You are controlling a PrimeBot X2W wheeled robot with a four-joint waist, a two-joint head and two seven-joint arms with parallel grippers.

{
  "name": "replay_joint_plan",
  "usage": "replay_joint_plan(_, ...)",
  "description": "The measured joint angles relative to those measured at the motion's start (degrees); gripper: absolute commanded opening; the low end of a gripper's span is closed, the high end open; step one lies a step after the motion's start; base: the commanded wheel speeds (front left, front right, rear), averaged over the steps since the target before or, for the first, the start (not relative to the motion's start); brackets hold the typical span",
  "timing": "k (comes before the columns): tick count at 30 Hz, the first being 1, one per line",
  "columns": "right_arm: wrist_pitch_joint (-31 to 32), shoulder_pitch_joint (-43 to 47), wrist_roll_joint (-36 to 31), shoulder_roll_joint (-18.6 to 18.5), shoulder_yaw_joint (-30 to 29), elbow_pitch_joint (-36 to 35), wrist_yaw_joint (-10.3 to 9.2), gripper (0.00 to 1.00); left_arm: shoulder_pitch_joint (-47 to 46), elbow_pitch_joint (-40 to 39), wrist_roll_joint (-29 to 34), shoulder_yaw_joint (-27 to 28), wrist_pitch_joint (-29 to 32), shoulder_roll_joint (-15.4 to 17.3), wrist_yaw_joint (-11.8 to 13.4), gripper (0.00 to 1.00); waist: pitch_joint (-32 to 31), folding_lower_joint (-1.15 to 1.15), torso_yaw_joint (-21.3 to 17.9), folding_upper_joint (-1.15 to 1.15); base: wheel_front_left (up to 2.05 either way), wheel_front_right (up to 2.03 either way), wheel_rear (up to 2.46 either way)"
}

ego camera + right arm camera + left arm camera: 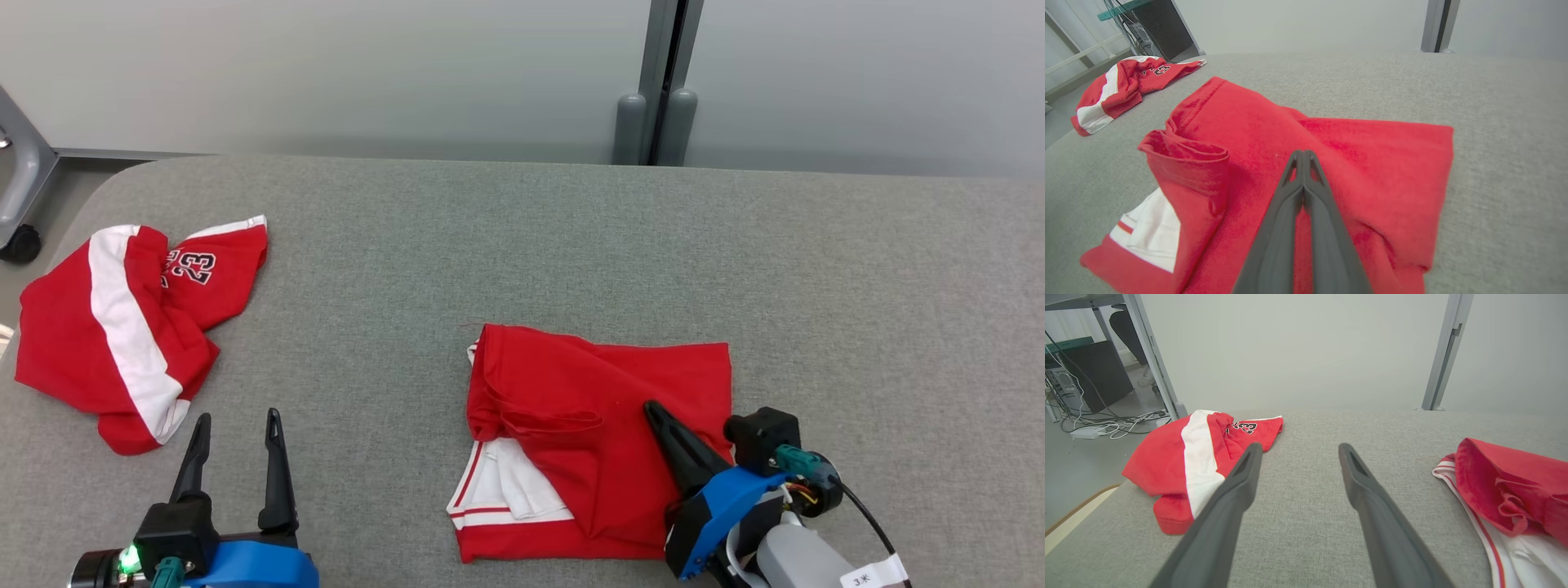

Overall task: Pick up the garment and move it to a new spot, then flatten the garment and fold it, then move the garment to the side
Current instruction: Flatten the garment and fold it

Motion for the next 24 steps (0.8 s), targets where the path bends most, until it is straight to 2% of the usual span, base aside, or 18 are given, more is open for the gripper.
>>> replay_joint_plan(8, -0.01, -1.62, 3.48, 1.04, 8.87, 3.37, 0.0, 0.0, -0.25, 0.09, -0.41, -0.25, 0.01, 0.0, 0.01, 1.0, 0.47, 0.0, 1.58, 0.0, 0.0, 0.0, 0.0)
replay_joint_plan(17, -0.01, 0.02, 11.37, 1.38, 22.95, -1.09, 0.0, 0.0, -0.25, 0.23, -0.56, -0.25, 0.01, 0.0, 0.32, 1.0, 0.21, 0.0, 1.75, 0.0, 0.0, 0.0, 0.0)
replay_joint_plan(21, -0.01, 0.04, 13.66, 1.43, 24.37, -2.63, 0.0, 0.0, -0.24, 0.25, -0.51, 0.21, 0.01, 0.02, 0.32, 1.0, -0.18, 0.0, 1.01, 0.0, 0.0, 0.0, 0.0)
replay_joint_plan(24, 0.0, 0.0, 13.65, 1.44, 22.19, -3.46, 0.0, 0.0, -0.18, 0.22, -0.45, 0.36, 0.01, 0.01, 0.27, 1.0, -0.55, 0.0, 0.22, 0.0, 0.0, 0.0, 0.0)
